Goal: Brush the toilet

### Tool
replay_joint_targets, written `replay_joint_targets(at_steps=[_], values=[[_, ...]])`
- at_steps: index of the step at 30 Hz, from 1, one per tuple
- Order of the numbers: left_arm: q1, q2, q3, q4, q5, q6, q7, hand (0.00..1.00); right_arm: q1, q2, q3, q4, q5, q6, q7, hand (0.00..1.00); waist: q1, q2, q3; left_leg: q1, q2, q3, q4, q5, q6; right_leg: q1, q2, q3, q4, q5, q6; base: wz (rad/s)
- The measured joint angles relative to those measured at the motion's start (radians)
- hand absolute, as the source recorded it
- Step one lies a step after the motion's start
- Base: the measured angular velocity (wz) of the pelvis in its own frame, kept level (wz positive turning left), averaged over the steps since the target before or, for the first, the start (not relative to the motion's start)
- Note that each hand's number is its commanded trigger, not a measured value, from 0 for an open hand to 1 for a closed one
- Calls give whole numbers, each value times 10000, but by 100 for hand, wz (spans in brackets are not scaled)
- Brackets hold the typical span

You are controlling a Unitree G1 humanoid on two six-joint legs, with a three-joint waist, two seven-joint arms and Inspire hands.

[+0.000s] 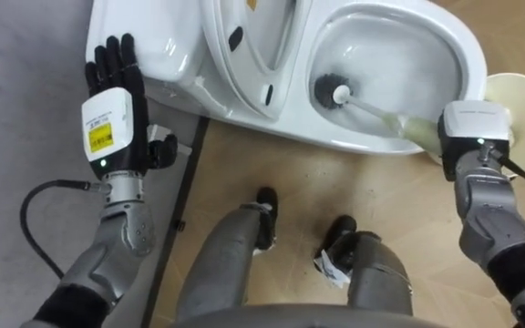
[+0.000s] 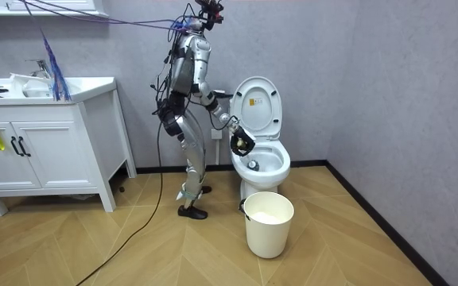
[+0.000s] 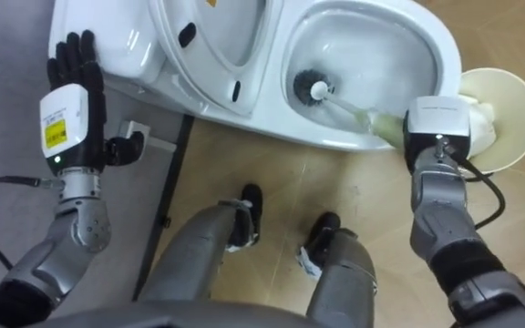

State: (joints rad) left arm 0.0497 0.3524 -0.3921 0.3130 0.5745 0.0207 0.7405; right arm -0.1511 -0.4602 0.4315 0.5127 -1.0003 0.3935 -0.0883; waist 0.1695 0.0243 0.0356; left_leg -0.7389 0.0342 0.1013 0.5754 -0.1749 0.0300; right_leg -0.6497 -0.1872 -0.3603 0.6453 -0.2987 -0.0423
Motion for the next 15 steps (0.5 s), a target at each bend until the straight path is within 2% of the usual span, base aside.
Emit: replay_joint_targets(at_steps=[4, 6, 8, 10, 13, 15], values=[[24, 185, -33, -14, -391, -295, 304, 0, 250, 25, 64, -1295, -212, 160, 916, 100, -43, -183, 13, -15, 69, -51, 84, -21, -34, 115, 90, -95, -86, -11, -29, 1], [-5, 195, -32, 61, -630, -524, 415, 0, 470, 164, 66, -1785, -353, 390, 1357, 100, -76, -223, -1, 28, 144, -204, 88, -61, -92, 300, 290, -117, -315, 34, -6, 4], [-44, 200, -31, 273, -654, -656, 474, 0, 581, 278, 67, -1893, -640, 456, 1624, 100, -48, -219, -1, 126, 247, -236, 100, -95, -130, 498, 428, -159, -527, 117, -29, -7], [-106, 197, -107, 510, -806, -660, 520, 0, 686, 209, 68, -1990, -695, 456, 1793, 100, -50, -209, -4, 351, 256, -225, 35, -107, -147, 720, 405, -252, -607, 151, -49, -4], [-161, 202, -128, 1067, -819, -695, 486, 0, 640, 262, 62, -1370, -550, 372, 1655, 100, -34, -207, 0, 867, 246, -200, -205, -146, -204, 1179, 427, -230, -739, 125, -61, -3], [-151, 203, -114, 1247, -816, -691, 229, 0, 430, 304, -79, -500, 162, -14, 1370, 100, -39, -217, 0, 1242, 191, -181, -366, -147, -212, 1459, 350, -213, -719, 42, -45, 2]])
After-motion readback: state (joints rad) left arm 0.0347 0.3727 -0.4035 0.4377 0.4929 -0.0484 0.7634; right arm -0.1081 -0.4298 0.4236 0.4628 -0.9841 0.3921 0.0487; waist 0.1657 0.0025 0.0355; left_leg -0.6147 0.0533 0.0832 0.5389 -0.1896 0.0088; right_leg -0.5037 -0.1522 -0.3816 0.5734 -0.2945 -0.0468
